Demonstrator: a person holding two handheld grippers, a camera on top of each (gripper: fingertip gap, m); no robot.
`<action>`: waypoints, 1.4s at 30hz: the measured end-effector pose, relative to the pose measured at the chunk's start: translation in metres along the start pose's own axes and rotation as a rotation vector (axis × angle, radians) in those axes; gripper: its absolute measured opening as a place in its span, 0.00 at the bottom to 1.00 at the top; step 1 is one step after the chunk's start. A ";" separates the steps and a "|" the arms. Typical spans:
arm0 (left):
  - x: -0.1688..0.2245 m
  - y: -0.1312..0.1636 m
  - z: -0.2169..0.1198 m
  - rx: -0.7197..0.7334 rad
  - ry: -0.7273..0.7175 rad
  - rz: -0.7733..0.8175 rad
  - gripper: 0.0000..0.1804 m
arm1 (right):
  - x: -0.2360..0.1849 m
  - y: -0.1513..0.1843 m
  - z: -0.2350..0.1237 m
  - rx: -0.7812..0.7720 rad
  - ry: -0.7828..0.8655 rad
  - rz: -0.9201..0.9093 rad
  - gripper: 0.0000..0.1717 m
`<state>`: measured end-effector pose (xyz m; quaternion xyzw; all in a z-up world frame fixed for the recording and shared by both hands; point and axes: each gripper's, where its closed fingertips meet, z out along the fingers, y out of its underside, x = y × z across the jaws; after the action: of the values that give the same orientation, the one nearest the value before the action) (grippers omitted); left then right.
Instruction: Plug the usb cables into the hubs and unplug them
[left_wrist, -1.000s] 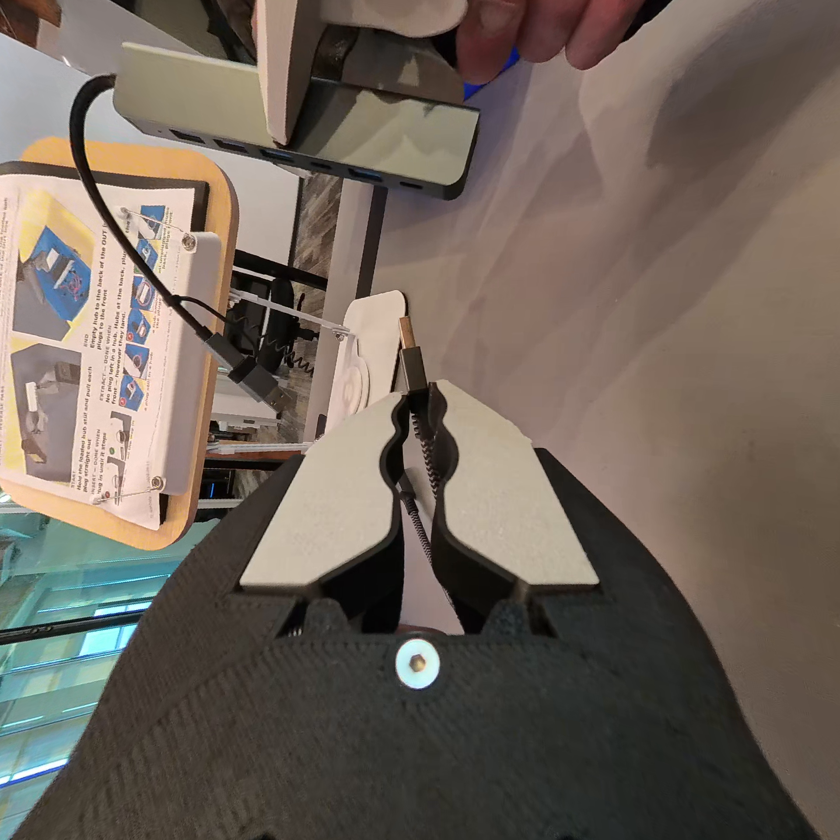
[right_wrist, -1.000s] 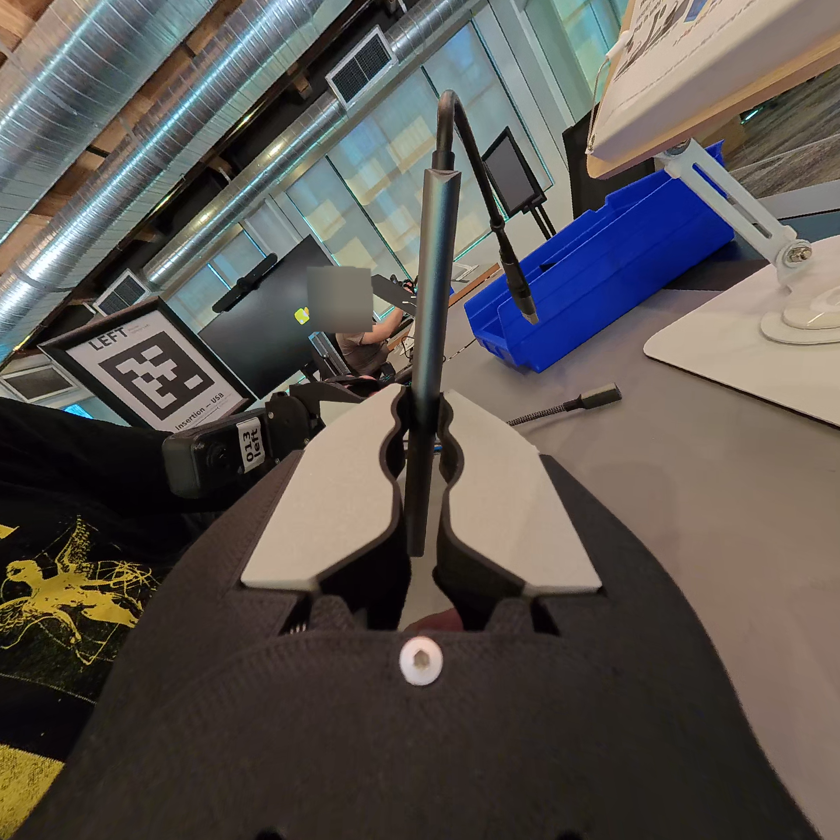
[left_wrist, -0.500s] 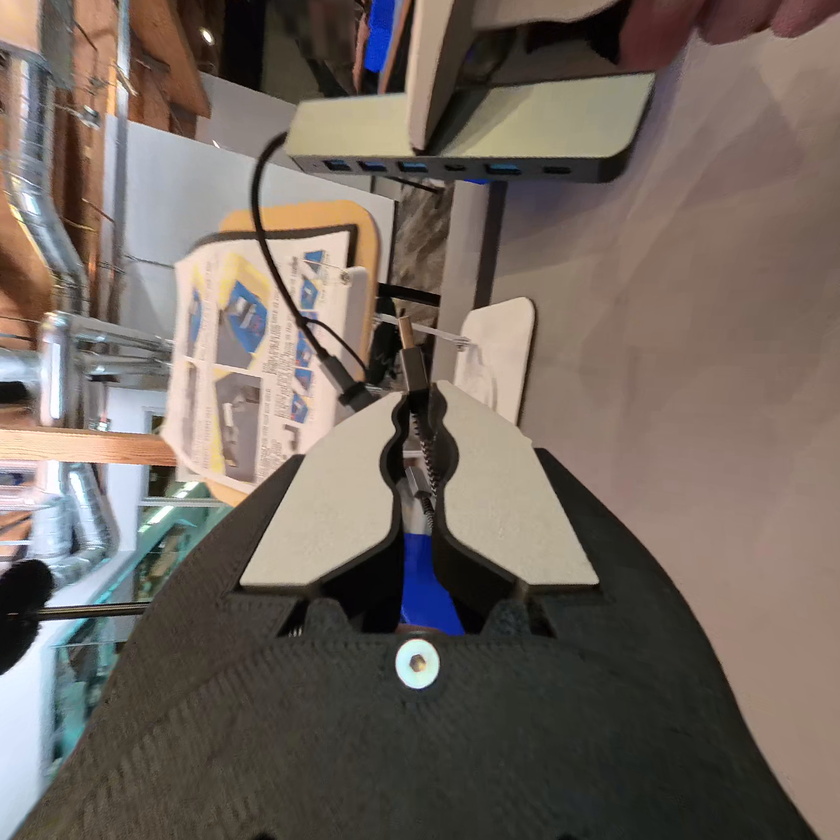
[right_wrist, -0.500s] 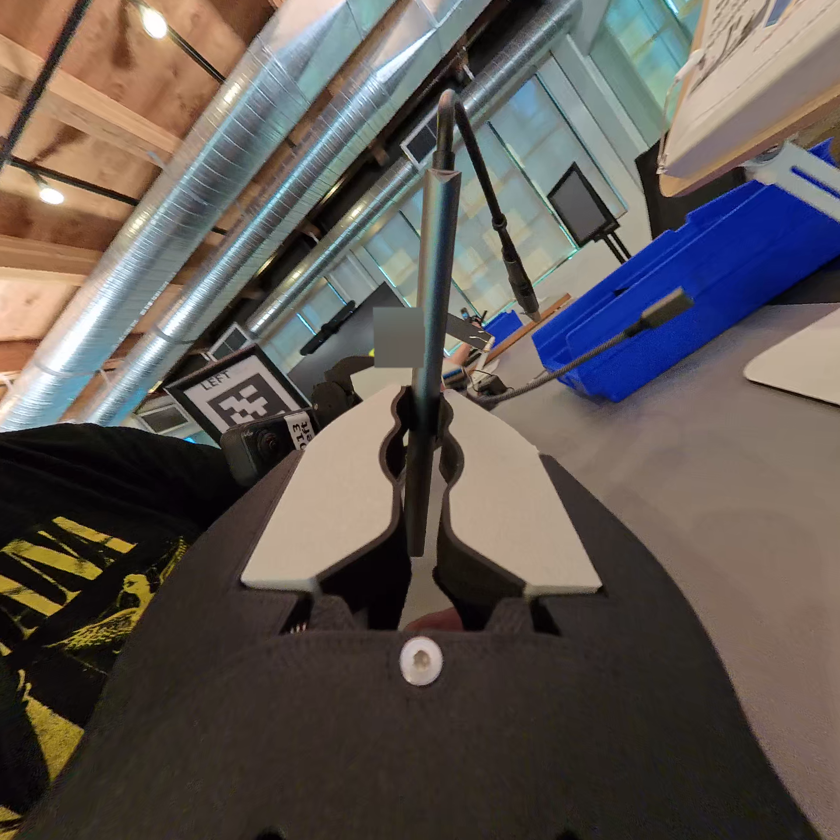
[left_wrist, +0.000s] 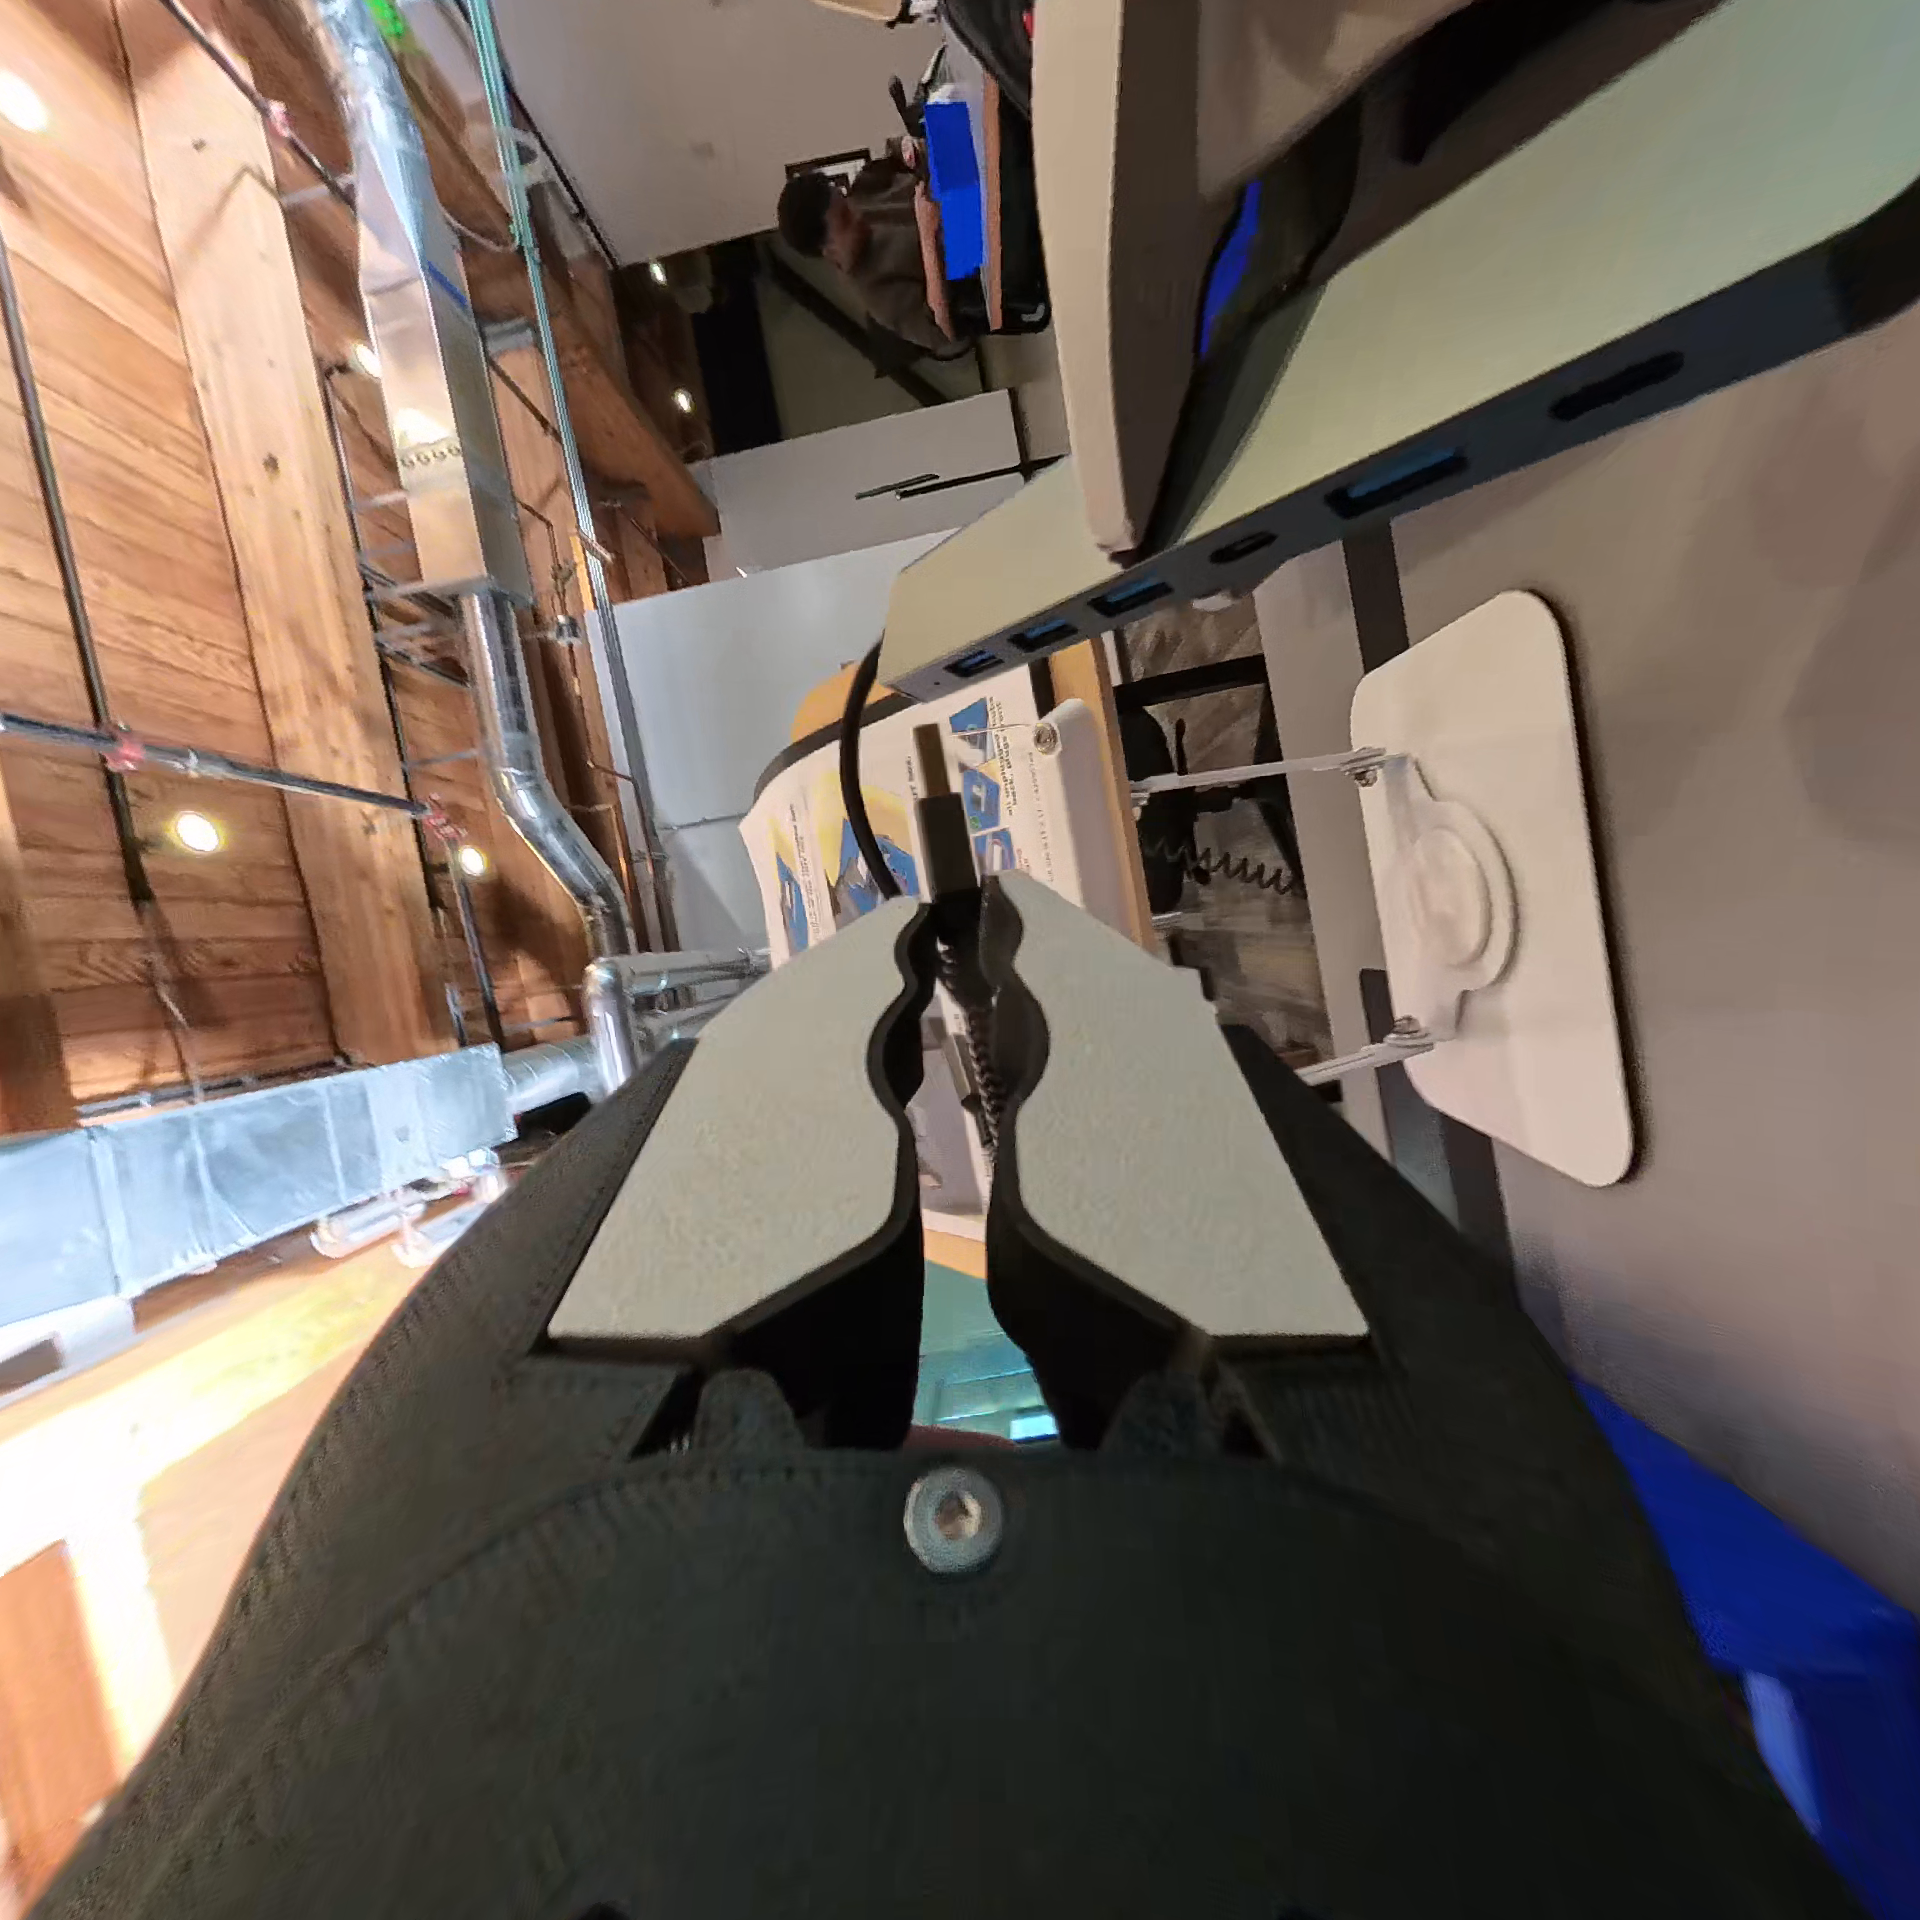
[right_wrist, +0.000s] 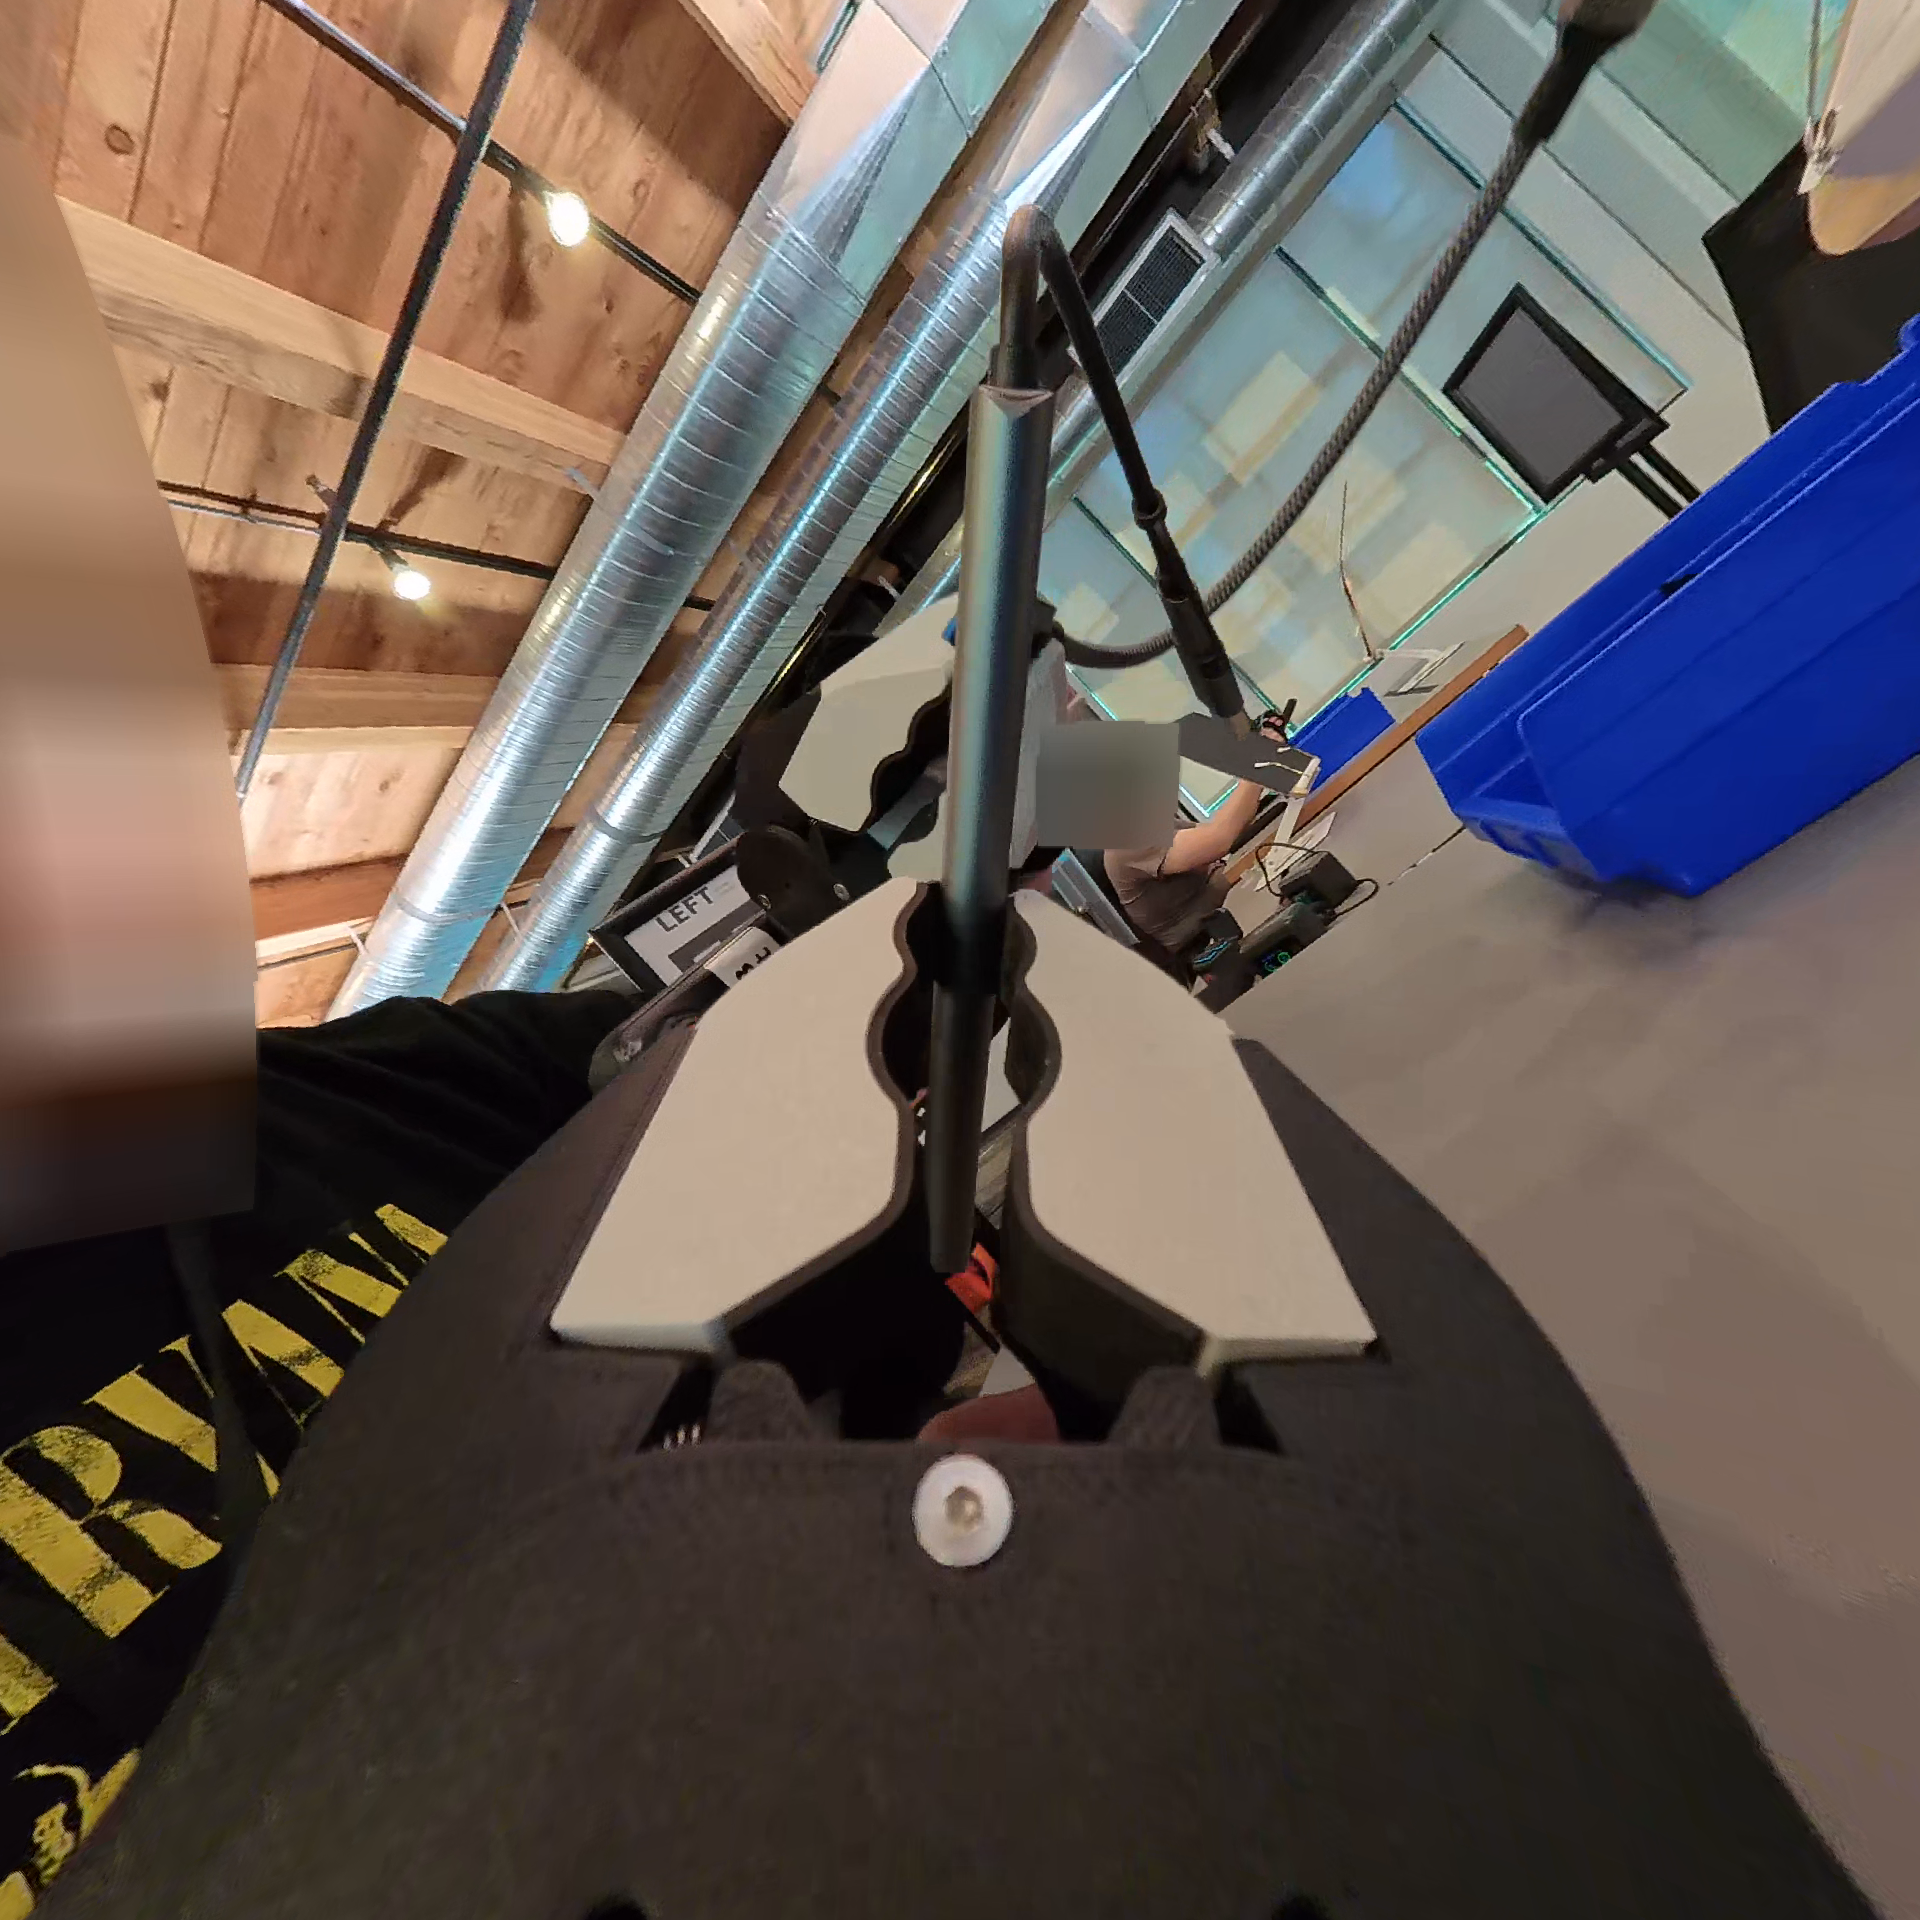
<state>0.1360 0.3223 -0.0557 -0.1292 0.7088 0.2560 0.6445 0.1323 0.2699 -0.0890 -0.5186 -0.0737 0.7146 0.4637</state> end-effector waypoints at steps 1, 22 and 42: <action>0.000 0.000 0.000 0.001 0.006 0.023 0.05 | 0.000 0.001 0.001 -0.002 -0.003 0.009 0.06; 0.027 0.001 -0.017 0.026 0.080 0.176 0.05 | 0.010 0.009 0.007 -0.005 0.028 0.128 0.06; 0.016 -0.013 -0.024 0.034 0.047 0.280 0.05 | 0.006 -0.007 0.004 0.130 0.001 0.188 0.06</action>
<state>0.1202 0.3009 -0.0735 -0.0243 0.7390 0.3282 0.5879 0.1326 0.2800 -0.0869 -0.4926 0.0221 0.7579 0.4271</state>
